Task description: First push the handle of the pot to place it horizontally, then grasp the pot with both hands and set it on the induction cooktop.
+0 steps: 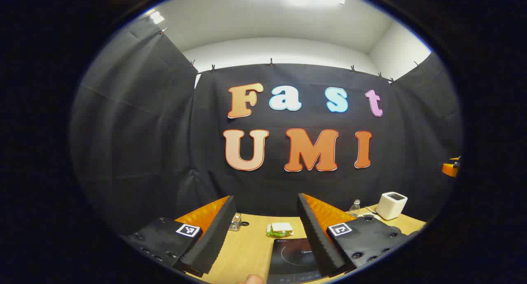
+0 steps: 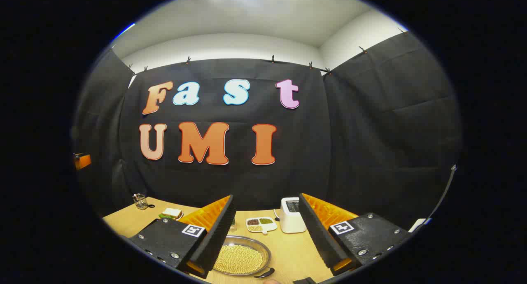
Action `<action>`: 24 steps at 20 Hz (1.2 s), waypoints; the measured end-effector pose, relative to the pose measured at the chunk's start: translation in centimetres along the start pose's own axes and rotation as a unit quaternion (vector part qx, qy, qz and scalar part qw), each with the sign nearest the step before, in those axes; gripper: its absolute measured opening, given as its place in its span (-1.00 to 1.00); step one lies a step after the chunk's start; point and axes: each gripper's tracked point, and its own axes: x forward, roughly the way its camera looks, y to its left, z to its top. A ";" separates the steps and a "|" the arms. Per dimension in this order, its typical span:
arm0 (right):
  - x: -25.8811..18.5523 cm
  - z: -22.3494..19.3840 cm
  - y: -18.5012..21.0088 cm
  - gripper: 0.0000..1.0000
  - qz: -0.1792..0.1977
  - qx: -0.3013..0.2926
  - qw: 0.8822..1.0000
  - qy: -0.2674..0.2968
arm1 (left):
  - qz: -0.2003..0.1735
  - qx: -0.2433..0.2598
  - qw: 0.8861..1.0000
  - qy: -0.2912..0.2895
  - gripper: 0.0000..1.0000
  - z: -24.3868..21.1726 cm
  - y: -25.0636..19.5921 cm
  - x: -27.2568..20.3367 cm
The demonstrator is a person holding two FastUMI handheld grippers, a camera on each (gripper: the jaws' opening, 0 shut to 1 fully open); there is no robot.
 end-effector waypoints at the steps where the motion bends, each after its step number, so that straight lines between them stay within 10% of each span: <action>1: -0.3 0.4 0.2 0.90 0.001 -0.001 1.000 -0.002 | 0.005 -0.001 1.000 -0.004 0.95 0.5 0.5 -0.4; 20: -0.7 1.7 1.3 0.89 0.016 0.009 1.000 0.007 | 0.007 0.014 1.000 -0.012 0.96 2.2 1.1 -1.2; 24: -0.9 0.3 1.8 0.63 0.027 0.003 0.999 0.018 | 0.003 0.011 1.000 -0.007 0.97 2.0 0.8 -1.4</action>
